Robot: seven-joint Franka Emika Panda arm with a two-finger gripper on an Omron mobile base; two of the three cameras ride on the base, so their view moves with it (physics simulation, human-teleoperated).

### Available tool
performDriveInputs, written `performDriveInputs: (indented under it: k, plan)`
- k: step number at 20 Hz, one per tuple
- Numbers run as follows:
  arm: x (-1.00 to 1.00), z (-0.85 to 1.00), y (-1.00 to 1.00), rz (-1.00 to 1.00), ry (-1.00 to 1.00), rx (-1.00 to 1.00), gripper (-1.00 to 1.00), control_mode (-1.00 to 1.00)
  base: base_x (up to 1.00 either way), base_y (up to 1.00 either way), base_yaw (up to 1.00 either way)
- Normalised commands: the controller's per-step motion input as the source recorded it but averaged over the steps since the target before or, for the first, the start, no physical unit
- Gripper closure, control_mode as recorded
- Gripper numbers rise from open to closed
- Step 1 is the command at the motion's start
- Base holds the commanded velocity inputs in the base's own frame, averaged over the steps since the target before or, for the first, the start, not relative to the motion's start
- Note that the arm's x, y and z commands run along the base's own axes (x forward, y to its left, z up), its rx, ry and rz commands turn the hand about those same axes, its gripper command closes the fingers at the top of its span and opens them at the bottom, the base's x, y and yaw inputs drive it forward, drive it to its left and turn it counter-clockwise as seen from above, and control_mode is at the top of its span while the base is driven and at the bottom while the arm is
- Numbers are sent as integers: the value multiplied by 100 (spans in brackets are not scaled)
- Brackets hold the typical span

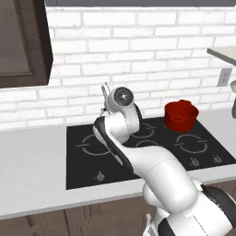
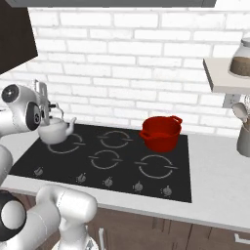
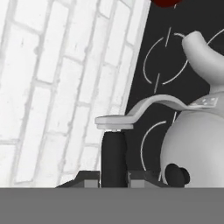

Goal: Pick the kettle from the counter and place it on a stove burner. Then turn the burner on.

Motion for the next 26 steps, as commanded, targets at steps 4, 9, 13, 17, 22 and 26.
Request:
performDriveInputs:
  k: [4,9,13,17,22,26]
  plan:
    - [0,-13,12,2,0,4,100,-100,0,0,0]
    - [-3,-32,0,1,-1,10,100,-100,0,0,0]
    - [7,-31,0,0,-12,8,100,-100,0,0,0]
    - [21,-25,15,0,-15,4,100,-100,0,0,0]
    - [27,-17,21,0,-9,4,100,-100,0,0,0]
    - [40,-15,24,0,-5,4,100,-100,0,0,0]
